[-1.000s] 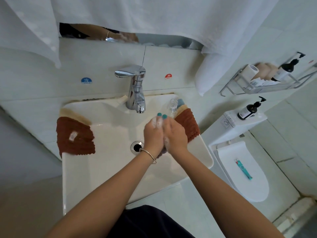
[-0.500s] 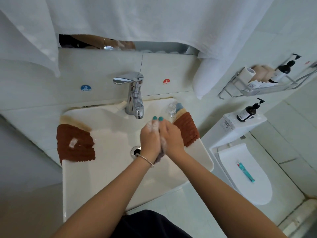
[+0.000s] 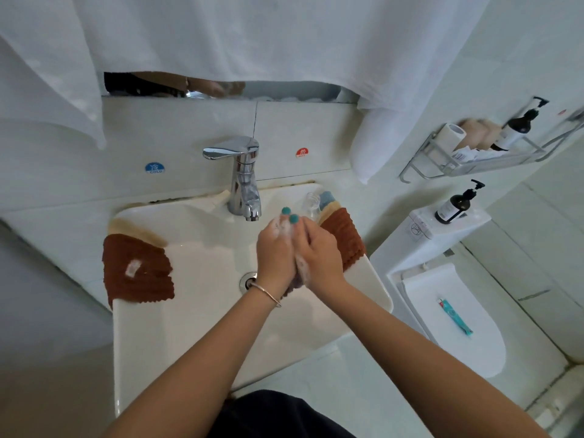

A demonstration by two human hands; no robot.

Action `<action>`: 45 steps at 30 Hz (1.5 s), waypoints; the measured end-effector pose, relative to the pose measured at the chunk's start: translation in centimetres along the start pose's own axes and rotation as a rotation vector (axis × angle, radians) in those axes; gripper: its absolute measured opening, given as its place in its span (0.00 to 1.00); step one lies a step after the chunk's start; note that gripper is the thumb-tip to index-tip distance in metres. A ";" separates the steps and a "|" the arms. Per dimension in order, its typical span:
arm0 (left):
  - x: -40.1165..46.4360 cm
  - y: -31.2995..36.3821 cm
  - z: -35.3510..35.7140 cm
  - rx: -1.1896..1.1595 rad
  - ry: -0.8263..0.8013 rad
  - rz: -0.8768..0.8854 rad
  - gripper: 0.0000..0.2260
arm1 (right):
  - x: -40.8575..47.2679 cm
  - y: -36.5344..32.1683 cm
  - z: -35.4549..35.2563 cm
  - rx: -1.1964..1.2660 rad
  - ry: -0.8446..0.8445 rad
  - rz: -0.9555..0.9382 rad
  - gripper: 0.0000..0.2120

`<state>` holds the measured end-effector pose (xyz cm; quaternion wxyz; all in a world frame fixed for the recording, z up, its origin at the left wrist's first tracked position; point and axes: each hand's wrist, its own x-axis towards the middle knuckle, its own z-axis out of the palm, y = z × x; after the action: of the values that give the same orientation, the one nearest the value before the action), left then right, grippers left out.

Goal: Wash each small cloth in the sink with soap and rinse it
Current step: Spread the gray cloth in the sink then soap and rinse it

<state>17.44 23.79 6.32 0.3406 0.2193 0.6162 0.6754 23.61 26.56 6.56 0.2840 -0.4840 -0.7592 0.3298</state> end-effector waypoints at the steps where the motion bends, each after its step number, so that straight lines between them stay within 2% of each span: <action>1: -0.5 -0.1 0.3 0.021 -0.045 0.028 0.15 | 0.5 0.2 -0.2 0.019 0.033 0.051 0.19; 3: -0.7 0.0 0.5 0.052 -0.085 0.072 0.14 | 0.6 0.4 -0.4 0.020 0.073 0.063 0.19; 6: 0.5 0.1 -0.2 -0.029 -0.017 0.023 0.17 | -1.2 -0.4 -0.4 -0.041 -0.003 -0.089 0.16; 7: 0.5 -0.1 -0.1 -0.051 -0.007 0.018 0.16 | -0.9 -0.3 -0.5 -0.068 -0.005 -0.085 0.16; 10: -0.1 0.1 1.0 -0.026 -0.053 0.054 0.14 | 1.0 -0.2 -0.8 0.000 0.092 0.087 0.19; 14: 0.7 0.0 1.1 -0.084 0.004 0.039 0.15 | 0.0 0.0 -0.7 -0.072 0.014 -0.024 0.18; 17: -0.3 -0.6 2.0 0.008 -0.095 0.099 0.14 | 1.6 0.6 -1.4 -0.013 0.080 0.150 0.19; 18: -0.2 -0.6 2.2 0.010 -0.100 0.103 0.15 | 1.6 0.6 -1.5 -0.012 0.089 0.148 0.19; 21: 0.9 -0.4 1.7 -0.064 -0.011 0.019 0.16 | -0.3 0.6 -1.1 -0.050 0.035 -0.030 0.17; 22: 0.6 -0.6 1.8 -0.057 -0.015 0.013 0.16 | -0.2 1.0 -1.1 -0.048 0.041 -0.037 0.17; 25: -0.6 -0.7 2.5 0.009 -0.118 0.065 0.15 | 1.5 2.1 -1.0 0.068 0.141 0.132 0.19; 29: 1.1 -0.4 2.0 -0.094 -0.016 -0.007 0.16 | 0.5 1.5 -0.4 0.062 0.055 0.057 0.19; 33: 0.4 -1.0 2.4 0.012 -0.104 0.077 0.15 | 1.8 1.4 -0.8 0.090 0.133 0.177 0.20; 36: 1.7 -0.7 1.8 -0.061 -0.007 0.007 0.17 | 0.3 0.9 -0.1 0.032 0.092 0.055 0.19; 37: 1.7 -0.9 1.6 -0.088 -0.002 0.001 0.16 | 0.2 1.1 0.0 0.009 0.073 0.044 0.19; 40: 0.6 -1.3 1.9 -0.004 -0.087 0.043 0.14 | 1.6 1.3 -0.4 0.049 0.118 0.170 0.20; 44: 1.6 -1.1 1.2 -0.091 -0.026 -0.011 0.15 | 0.2 1.1 0.2 -0.067 0.062 -0.006 0.18; 45: 1.4 -1.3 1.2 -0.087 -0.033 -0.012 0.15 | 0.3 1.3 0.0 -0.088 0.058 0.012 0.18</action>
<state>17.59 25.62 5.07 0.3641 0.2114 0.5819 0.6958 24.21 27.19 5.60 0.2823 -0.5099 -0.7614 0.2837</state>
